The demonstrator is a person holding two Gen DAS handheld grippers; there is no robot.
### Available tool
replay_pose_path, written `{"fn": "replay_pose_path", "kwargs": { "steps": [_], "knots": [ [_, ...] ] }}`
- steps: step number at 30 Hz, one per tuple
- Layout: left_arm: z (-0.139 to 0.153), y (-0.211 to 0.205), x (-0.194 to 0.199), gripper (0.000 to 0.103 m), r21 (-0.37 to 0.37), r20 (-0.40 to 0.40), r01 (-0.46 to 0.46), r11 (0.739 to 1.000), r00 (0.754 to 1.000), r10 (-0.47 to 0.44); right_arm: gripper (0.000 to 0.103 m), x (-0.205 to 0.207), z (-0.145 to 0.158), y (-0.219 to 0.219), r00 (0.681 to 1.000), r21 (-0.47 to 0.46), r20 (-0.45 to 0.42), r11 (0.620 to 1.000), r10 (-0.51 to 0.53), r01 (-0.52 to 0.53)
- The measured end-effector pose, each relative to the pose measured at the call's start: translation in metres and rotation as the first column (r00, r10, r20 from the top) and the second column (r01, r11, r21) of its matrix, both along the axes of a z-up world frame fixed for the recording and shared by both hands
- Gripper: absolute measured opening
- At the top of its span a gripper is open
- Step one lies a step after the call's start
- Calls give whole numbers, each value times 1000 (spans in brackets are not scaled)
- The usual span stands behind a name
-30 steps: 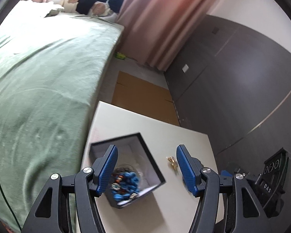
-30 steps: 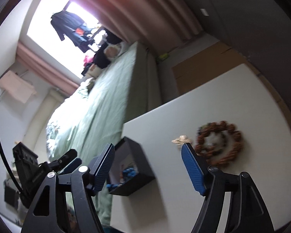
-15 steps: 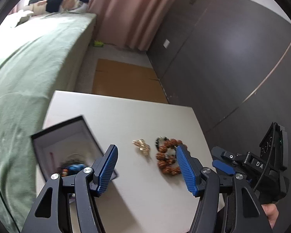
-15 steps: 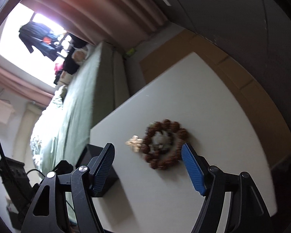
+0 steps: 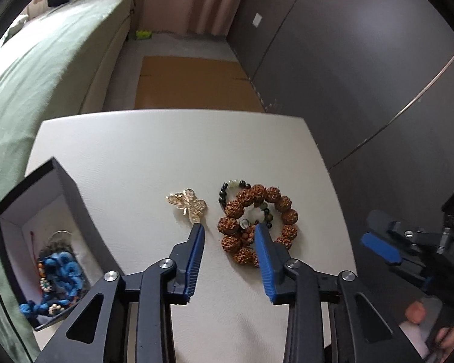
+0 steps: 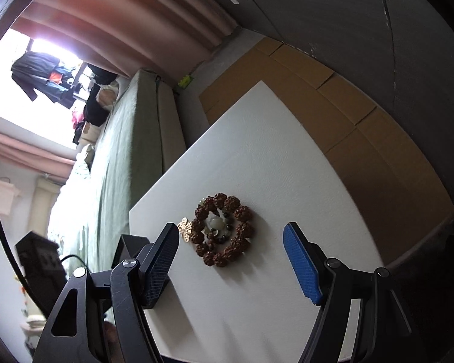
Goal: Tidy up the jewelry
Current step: 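Grasp the brown rudraksha bead bracelet with the left tool and lift it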
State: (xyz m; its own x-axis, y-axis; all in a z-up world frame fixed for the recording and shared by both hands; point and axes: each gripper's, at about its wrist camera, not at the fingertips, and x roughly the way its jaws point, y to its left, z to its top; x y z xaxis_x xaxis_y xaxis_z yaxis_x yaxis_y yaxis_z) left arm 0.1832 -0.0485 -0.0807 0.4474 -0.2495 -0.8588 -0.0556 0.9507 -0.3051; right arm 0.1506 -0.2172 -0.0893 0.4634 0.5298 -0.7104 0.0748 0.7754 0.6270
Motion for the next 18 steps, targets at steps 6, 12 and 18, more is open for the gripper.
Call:
{"fn": "replay_pose_path", "kwargs": {
  "steps": [6,12,18],
  "knots": [
    [-19,-18,14,28,66,-55,8,998,998,-4,72,1,0,-16,1000,15,-8,1000,-26,26],
    [-35,-30,26,28,109,-79,5,994,997,3,72,1,3,-27,998,36,2,998,-56,56],
    [-52,-28,32,25,118,-104,-12,993,994,25,72,1,1,-29,998,36,-6,998,-58,58]
  ]
}}
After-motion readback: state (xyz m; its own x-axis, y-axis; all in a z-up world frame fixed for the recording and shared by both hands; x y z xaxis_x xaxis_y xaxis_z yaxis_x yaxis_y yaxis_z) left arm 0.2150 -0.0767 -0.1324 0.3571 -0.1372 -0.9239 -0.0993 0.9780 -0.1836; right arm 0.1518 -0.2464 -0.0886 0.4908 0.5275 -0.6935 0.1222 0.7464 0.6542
